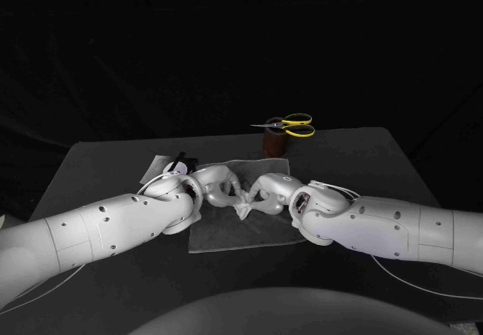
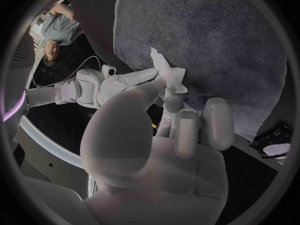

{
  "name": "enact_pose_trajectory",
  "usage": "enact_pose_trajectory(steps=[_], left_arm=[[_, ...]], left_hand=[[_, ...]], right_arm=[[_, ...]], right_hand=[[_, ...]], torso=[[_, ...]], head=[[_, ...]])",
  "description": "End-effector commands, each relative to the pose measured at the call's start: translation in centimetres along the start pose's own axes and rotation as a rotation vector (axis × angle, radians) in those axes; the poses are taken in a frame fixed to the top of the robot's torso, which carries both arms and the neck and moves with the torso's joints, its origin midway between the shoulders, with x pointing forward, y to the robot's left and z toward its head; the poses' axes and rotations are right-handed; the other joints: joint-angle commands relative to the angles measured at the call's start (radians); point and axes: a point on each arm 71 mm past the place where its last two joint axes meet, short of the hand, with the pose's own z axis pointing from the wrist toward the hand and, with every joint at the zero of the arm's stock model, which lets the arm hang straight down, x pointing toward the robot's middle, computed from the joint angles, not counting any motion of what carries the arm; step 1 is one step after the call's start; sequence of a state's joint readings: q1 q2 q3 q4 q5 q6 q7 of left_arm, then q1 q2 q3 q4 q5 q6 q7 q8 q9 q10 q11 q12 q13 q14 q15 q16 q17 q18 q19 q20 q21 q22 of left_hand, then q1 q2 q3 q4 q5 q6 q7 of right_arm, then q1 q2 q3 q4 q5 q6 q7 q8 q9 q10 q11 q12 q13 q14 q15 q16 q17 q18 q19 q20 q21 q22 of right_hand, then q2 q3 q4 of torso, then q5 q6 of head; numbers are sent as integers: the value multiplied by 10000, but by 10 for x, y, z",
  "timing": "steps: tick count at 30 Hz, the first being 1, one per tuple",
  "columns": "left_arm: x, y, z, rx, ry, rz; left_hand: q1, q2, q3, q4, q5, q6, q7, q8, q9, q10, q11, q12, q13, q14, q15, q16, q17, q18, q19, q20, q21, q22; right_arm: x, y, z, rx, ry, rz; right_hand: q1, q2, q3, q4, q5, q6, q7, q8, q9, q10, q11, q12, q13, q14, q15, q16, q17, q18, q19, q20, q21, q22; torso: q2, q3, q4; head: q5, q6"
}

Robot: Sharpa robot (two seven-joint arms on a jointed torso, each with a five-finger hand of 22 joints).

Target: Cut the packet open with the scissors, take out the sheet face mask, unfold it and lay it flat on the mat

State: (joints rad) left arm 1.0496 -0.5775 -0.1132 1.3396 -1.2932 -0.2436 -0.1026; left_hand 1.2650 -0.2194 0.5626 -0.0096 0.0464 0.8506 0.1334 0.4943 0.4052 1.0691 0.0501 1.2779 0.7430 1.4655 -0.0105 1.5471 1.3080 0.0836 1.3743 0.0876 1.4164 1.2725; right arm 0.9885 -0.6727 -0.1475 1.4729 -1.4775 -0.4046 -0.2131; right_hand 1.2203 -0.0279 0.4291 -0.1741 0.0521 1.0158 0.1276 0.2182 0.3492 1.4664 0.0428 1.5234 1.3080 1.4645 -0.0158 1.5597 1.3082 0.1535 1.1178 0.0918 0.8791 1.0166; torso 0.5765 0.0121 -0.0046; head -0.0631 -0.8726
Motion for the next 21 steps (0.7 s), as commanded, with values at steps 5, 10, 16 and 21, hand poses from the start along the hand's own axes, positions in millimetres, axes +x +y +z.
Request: enact_pose_trajectory(steps=[5, 10, 16, 21], left_arm=[[2, 4, 1, -623, 261, 511], [4, 3, 2, -635, 444, 602], [5, -1, 2, -431, 515, 642], [5, -4, 3, -261, 363, 625]], left_hand=[[-173, -355, -494, 147, 19, -53, 70, -157, -80, -17, 130, 69, 47, 760, 91, 72, 1856, -149, 50, 69, 53, 2], [-236, -501, -892, 270, 19, -65, 71, -212, -116, -31, 141, 79, 79, 766, 108, 75, 1878, -153, 62, 98, 65, 28], [-131, -561, -1813, 509, 16, -130, 65, -318, -176, -43, 143, 119, 207, 773, 115, 80, 1914, -161, 75, 108, 87, 74], [130, -333, -2170, 653, 18, -13, 39, -286, -175, 146, 125, 252, 525, 797, 102, 93, 1979, -157, 66, 106, 86, 68]], right_arm=[[0, -2, -1, 161, -11, -199], [0, -2, -1, 160, -36, -174], [0, -2, -1, 165, -46, -140], [0, -1, -1, 154, -22, -125]], right_hand=[[33, 22, 42, -32, -21, 64, 12, -46, -21, 807, 59, -19, 2232, 919, 58, 48, 2278, 76, -38, 65, -27, -10], [22, 14, 43, -34, -20, 56, 16, -61, -28, 809, 61, -15, 2236, 917, 59, 47, 2275, 74, -35, 65, -21, -3], [22, 14, 43, -34, -20, 56, 16, -61, -28, 809, 61, -15, 2236, 917, 59, 47, 2275, 74, -35, 65, -21, -3], [9, 9, 47, -36, -19, 52, 19, -77, -37, 813, 63, -8, 2241, 918, 60, 47, 2276, 76, -44, 65, -31, -9]], torso=[[4, 1, 2], [2, 4, 8], [-2, -1, 7], [2, -4, -4]], head=[[-22, 0], [-29, 0], [-21, 0], [-22, 0]])
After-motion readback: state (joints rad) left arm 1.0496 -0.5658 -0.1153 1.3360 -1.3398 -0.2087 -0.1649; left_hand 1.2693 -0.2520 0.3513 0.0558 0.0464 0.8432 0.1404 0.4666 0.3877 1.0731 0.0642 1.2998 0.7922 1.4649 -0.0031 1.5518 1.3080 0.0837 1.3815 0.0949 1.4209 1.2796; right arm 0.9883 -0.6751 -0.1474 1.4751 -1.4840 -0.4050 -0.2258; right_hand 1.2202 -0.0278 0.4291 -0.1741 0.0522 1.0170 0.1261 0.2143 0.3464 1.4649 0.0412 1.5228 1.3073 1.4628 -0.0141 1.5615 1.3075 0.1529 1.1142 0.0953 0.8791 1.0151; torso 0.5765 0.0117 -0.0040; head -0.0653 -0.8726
